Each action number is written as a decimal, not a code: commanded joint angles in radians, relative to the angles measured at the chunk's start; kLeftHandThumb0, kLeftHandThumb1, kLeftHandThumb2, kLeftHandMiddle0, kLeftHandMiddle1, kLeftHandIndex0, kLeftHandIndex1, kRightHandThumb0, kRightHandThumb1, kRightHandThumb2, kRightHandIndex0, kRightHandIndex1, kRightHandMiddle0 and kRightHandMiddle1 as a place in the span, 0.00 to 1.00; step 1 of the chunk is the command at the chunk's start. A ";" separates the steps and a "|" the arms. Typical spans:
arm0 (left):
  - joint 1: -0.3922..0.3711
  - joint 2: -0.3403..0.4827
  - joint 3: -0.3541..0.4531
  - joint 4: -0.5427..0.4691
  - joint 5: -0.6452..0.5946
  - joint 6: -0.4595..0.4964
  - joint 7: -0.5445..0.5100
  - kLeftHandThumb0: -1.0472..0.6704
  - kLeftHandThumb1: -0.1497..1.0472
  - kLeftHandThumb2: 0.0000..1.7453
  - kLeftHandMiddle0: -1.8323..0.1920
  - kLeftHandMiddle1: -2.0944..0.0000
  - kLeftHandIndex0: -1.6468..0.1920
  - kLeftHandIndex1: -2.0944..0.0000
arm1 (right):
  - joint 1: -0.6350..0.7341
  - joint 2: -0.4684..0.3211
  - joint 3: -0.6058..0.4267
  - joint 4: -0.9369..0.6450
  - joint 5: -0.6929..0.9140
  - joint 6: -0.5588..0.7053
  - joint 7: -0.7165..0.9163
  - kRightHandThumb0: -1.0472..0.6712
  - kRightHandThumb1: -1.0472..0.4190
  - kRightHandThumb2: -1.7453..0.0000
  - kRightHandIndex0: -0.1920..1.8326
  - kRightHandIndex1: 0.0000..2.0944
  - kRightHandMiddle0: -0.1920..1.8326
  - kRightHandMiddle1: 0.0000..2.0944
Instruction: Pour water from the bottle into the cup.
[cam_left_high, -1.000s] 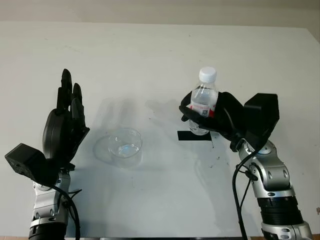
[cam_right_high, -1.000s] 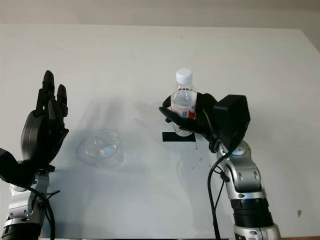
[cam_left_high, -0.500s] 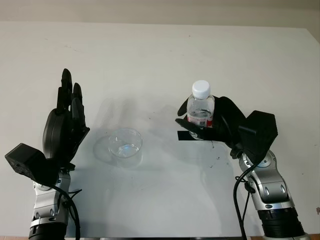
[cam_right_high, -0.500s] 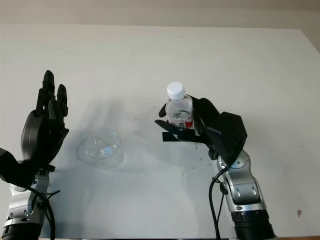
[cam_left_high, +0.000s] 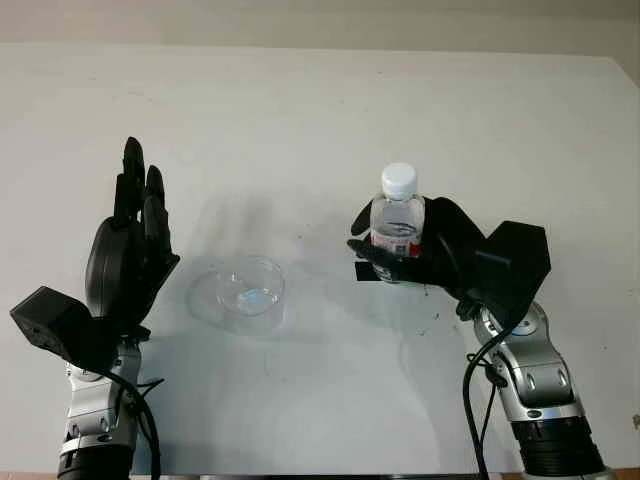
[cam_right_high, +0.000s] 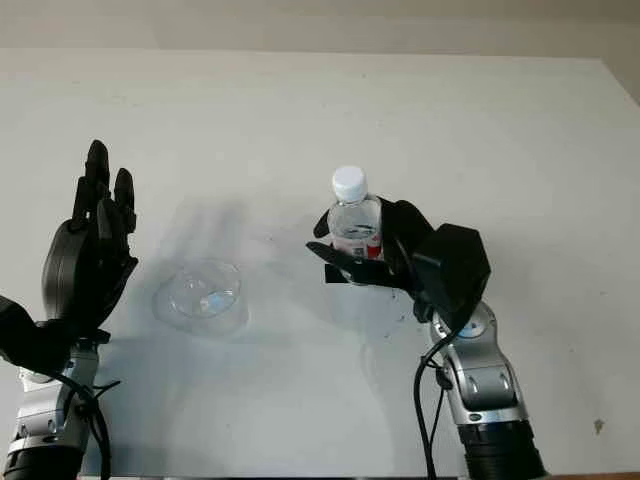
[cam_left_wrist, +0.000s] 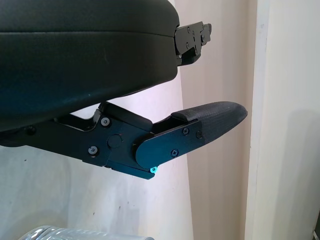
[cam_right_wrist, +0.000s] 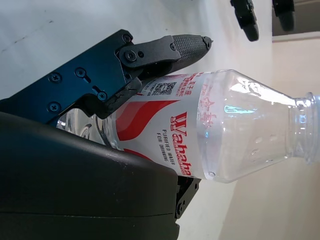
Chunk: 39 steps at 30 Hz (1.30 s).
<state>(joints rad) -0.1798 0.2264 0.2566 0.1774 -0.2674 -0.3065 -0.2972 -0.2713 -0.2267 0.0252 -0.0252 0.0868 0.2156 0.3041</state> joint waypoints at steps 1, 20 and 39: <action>0.004 0.008 0.006 -0.005 -0.005 -0.006 -0.004 0.19 1.00 0.43 1.00 1.00 1.00 1.00 | 0.013 0.018 -0.021 -0.021 0.033 -0.007 0.007 0.32 0.00 0.73 0.53 1.00 0.39 1.00; 0.002 0.010 0.012 0.001 -0.022 -0.011 -0.018 0.19 1.00 0.44 1.00 1.00 1.00 1.00 | 0.057 -0.004 -0.049 0.048 0.012 -0.271 0.036 0.23 0.00 0.96 0.15 0.09 0.10 0.36; 0.002 0.010 0.012 0.012 -0.027 -0.027 -0.025 0.19 1.00 0.44 1.00 1.00 1.00 1.00 | 0.016 -0.090 -0.011 0.111 -0.071 -0.335 0.113 0.05 0.06 0.97 0.00 0.00 0.00 0.00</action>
<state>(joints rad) -0.1806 0.2327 0.2625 0.1857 -0.2939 -0.3236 -0.3211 -0.2526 -0.3069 0.0090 0.0721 0.0184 -0.1035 0.4127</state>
